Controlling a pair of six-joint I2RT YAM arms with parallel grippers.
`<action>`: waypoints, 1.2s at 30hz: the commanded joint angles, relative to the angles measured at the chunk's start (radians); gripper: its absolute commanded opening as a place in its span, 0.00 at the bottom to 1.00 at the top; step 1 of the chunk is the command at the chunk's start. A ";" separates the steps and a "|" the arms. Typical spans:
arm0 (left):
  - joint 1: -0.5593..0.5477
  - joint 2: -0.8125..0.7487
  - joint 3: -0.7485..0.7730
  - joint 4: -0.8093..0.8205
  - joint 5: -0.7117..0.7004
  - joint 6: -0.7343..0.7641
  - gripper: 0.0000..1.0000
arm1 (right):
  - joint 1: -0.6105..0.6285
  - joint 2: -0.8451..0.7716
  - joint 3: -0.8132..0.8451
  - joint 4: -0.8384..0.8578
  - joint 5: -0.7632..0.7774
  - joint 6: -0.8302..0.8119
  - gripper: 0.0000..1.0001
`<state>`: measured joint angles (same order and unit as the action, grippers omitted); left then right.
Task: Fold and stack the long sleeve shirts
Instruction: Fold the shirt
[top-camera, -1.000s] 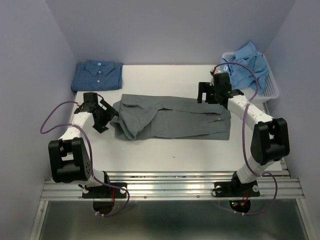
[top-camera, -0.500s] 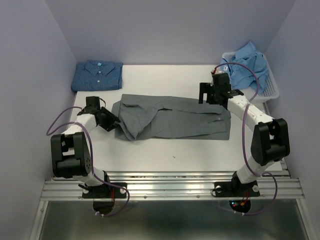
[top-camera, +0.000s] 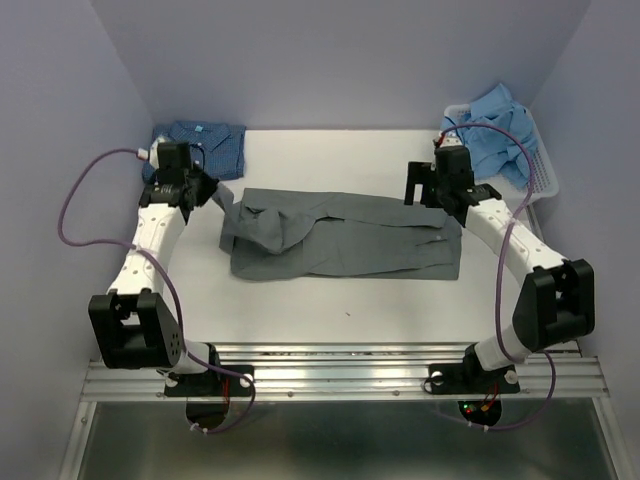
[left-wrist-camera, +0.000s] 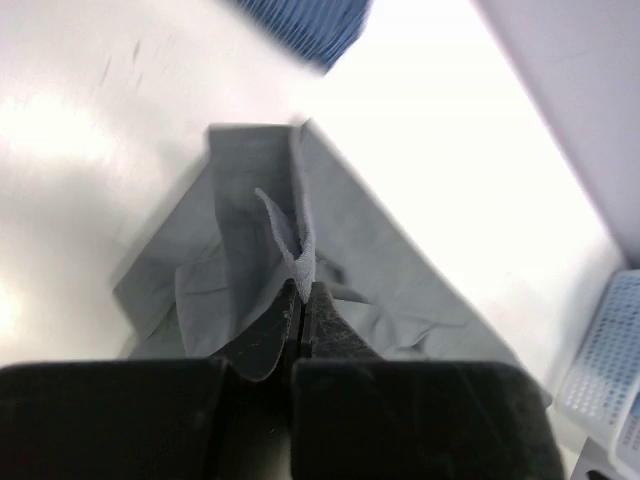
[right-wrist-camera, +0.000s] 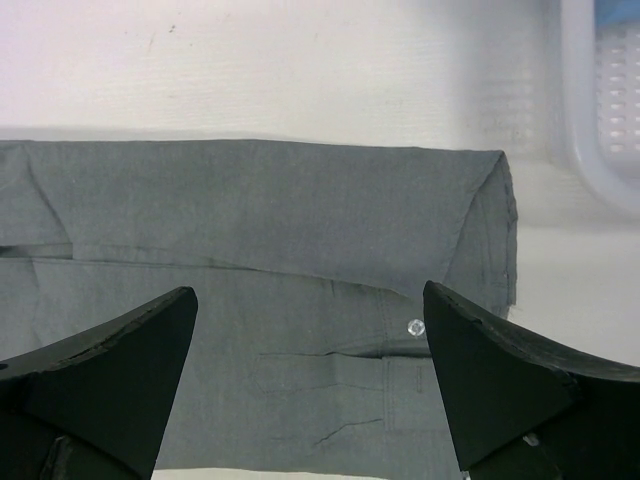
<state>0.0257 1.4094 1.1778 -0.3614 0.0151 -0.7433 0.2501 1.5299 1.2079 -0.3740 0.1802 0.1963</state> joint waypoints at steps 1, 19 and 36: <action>-0.088 -0.024 0.199 -0.149 -0.193 0.082 0.00 | 0.006 -0.076 -0.037 0.009 0.053 0.017 1.00; -0.642 0.177 0.519 0.117 -0.198 0.489 0.00 | 0.006 -0.297 -0.165 0.037 0.208 0.091 1.00; -0.877 0.549 0.862 0.156 0.029 0.706 0.00 | 0.006 -0.405 -0.208 0.070 0.298 0.091 1.00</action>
<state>-0.8173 1.9545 1.9533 -0.2611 -0.0357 -0.1097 0.2501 1.1599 1.0122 -0.3542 0.4332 0.2844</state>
